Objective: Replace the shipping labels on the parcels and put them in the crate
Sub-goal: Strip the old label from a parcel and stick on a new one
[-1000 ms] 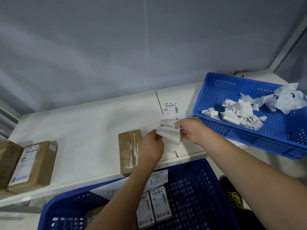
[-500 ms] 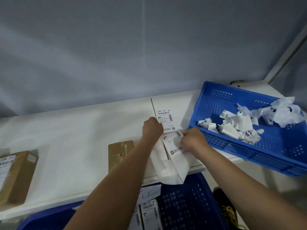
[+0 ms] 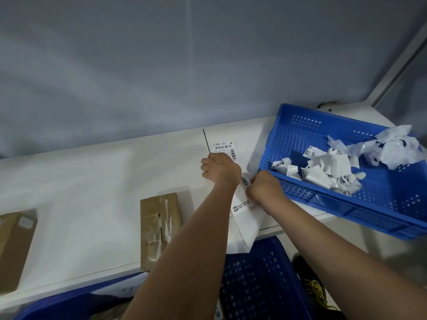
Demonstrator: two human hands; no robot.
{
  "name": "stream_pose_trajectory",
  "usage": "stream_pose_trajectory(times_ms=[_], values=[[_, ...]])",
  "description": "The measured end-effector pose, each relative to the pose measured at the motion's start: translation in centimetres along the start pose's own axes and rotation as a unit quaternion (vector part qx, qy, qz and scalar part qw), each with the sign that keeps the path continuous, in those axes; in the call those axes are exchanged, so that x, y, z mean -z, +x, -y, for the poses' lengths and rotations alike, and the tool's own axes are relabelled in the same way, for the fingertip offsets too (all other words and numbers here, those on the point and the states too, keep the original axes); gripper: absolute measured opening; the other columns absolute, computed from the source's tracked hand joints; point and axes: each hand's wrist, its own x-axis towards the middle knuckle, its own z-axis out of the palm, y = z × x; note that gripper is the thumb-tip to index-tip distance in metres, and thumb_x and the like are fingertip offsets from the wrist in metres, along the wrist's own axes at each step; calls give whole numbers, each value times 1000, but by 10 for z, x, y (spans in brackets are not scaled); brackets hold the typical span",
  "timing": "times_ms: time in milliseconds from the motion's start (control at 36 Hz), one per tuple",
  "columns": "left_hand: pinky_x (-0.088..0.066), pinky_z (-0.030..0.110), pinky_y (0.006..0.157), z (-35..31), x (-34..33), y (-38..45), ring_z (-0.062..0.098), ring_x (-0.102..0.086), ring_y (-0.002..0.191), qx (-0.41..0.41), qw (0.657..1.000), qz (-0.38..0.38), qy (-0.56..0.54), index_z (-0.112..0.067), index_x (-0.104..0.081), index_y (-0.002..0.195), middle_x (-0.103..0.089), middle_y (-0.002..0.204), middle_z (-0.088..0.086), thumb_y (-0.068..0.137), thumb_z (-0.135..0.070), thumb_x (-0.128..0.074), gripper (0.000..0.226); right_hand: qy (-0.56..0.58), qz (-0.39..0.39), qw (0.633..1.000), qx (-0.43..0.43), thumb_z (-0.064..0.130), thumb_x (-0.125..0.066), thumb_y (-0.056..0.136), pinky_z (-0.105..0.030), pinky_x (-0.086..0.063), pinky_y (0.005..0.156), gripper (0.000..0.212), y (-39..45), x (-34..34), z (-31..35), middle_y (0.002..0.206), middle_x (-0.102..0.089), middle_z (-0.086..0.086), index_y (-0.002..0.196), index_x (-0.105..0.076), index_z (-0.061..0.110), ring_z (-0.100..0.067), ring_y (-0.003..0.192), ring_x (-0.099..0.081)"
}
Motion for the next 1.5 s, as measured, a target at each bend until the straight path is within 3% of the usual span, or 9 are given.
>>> stream_pose_trajectory(times_ms=[222, 333, 389, 500, 667, 750, 833, 1222, 1500], values=[[-45, 43, 104, 10, 13, 5, 38, -55, 129, -4, 993, 10, -116, 1, -38, 133, -56, 136, 18, 93, -1, -58, 44, -12, 4, 1000, -2, 8, -63, 91, -35, -54, 83, 34, -3, 1, 2, 119, -64, -14, 124, -59, 3, -30, 109, -62], [-58, 39, 89, 20, 22, 11, 35, -65, 108, 6, 983, 42, -178, -7, -55, 102, -64, 119, 16, 89, 0, -59, 15, 1, 9, 1000, 5, 9, -63, 90, -37, -53, 89, 40, -7, 1, 1, 125, -62, -17, 128, -57, -1, -32, 115, -60], [-56, 33, 78, 24, 29, 12, 32, -64, 98, 9, 977, 52, -204, -6, -58, 103, -65, 113, 15, 91, -2, -62, 14, 24, 13, 1000, 9, 8, -63, 91, -35, -53, 86, 39, -8, 2, 0, 126, -61, -16, 129, -57, -1, -32, 114, -60], [-51, 31, 71, 29, 47, 21, 28, -63, 87, 9, 958, 52, -282, -5, -63, 104, -64, 100, 10, 90, -12, -75, 19, 129, 23, 991, 28, -1, -63, 89, -26, -48, 63, 19, -11, 3, 0, 111, -67, -10, 106, -65, 8, -21, 90, -62], [-56, 33, 77, 37, 83, 32, 16, -51, 62, 6, 908, 57, -415, -13, -75, 88, -65, 82, 4, 89, -20, -80, 9, 251, 15, 967, 48, -8, -65, 86, -30, -57, 76, 27, -12, 1, 9, 96, -72, -3, 84, -67, 19, -18, 88, -68], [-54, 35, 74, 47, 98, 33, 19, -53, 67, -6, 902, 55, -428, -16, -71, 76, -64, 75, 3, 90, -17, -79, 15, 278, 3, 959, 59, -7, -63, 88, -20, -47, 59, 22, -13, -1, 16, 87, -71, -1, 92, -69, 13, -13, 76, -65], [-61, 39, 85, 52, 108, 33, 26, -68, 82, -17, 889, 66, -453, -11, -70, 78, -74, 94, 12, 92, -9, -74, 15, 277, 0, 958, 72, -8, -61, 89, -17, -42, 54, 22, -18, -5, 21, 83, -68, 0, 89, -68, 13, -10, 70, -61], [-45, 28, 63, 57, 105, 20, 14, -42, 59, 26, 882, 110, -458, -12, -70, 78, -54, 71, 2, 88, -10, -78, 13, 231, 27, 970, 75, -8, -63, 88, -29, -56, 74, 25, -19, -5, 18, 96, -73, -5, 83, -68, 16, -22, 90, -69], [-58, 32, 74, 58, 94, 22, 23, -59, 86, 29, 875, 118, -468, -11, -68, 87, -67, 93, 6, 95, -21, -72, 15, 235, 26, 970, 61, -9, -63, 87, -29, -56, 72, 32, -18, -6, 17, 84, -69, 1, 73, -64, 19, -21, 86, -68]])
